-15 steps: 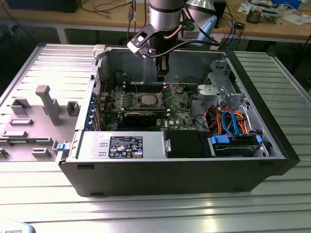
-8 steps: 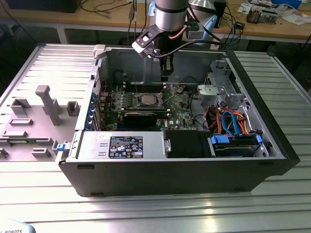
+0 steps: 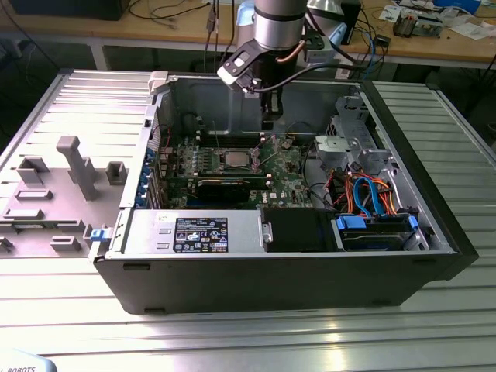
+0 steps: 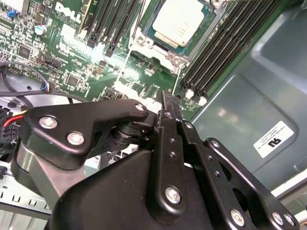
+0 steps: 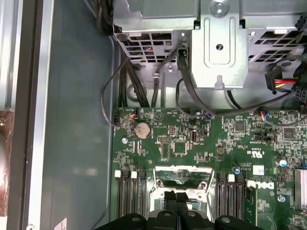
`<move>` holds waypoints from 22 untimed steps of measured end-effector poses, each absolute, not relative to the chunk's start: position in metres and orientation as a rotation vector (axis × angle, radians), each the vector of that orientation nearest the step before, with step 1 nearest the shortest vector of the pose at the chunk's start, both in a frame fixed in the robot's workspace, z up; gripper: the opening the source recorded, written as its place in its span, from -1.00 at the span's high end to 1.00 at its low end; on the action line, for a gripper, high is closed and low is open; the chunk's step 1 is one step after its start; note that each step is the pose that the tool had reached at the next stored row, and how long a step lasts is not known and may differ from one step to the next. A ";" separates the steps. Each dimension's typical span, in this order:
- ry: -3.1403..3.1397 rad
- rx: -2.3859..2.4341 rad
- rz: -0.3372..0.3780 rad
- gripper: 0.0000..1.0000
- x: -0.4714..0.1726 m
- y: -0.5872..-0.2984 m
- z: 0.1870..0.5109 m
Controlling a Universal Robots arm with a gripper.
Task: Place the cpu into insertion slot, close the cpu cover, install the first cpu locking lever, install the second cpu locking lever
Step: 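Close the cpu cover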
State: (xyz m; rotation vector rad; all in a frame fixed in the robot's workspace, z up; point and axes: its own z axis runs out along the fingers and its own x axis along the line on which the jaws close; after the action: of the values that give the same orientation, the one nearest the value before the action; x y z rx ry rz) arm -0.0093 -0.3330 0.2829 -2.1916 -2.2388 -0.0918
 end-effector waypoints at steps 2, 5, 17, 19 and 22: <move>-2.239 -2.192 -0.092 0.79 -0.007 -0.333 0.283; -2.239 -2.192 -0.092 0.79 -0.004 -0.333 0.283; -2.239 -2.192 -0.092 0.79 0.014 -0.332 0.283; -2.239 -2.192 -0.092 0.79 0.017 -0.333 0.283; -2.239 -2.192 -0.092 0.79 0.021 -0.333 0.283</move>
State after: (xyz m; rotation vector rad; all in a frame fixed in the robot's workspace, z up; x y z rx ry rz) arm 0.0206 -0.3325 0.2829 -2.1916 -2.2387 -0.0916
